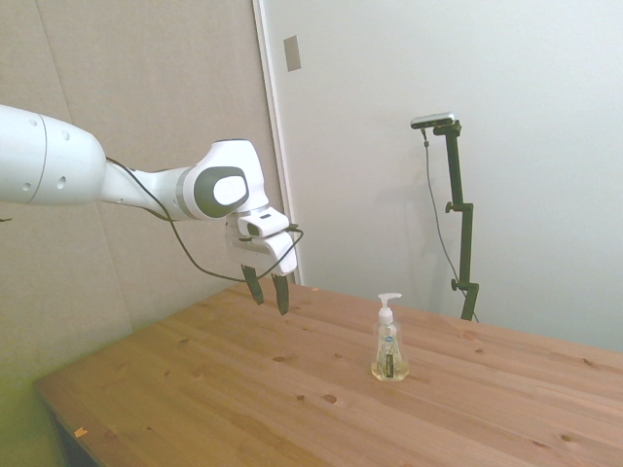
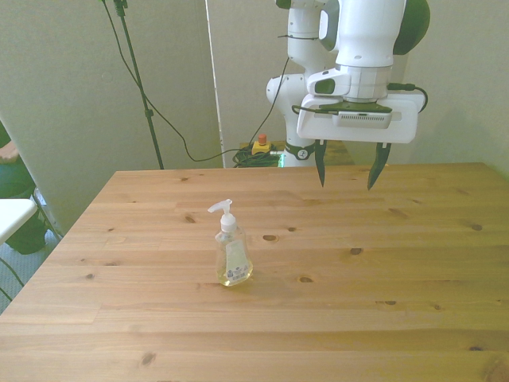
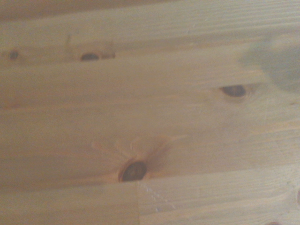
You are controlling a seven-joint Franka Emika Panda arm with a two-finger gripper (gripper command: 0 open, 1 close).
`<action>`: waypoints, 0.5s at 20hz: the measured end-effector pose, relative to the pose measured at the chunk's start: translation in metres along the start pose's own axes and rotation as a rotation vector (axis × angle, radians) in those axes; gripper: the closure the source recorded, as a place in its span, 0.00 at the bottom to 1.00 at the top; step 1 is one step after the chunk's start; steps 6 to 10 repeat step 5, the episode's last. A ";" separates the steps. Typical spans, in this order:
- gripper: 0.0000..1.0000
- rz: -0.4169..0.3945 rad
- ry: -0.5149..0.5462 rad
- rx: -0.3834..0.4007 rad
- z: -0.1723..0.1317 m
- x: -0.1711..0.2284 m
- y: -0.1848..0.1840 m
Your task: Stand the sanitizer
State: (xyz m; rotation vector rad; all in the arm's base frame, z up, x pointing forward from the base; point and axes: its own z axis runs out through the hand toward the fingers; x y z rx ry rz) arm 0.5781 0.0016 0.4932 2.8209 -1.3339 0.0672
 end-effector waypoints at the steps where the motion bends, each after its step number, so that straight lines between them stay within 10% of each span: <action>1: 0.00 -0.027 -0.006 -0.008 0.001 -0.001 0.001; 10: 0.00 -0.122 -0.007 -0.009 0.006 -0.002 0.001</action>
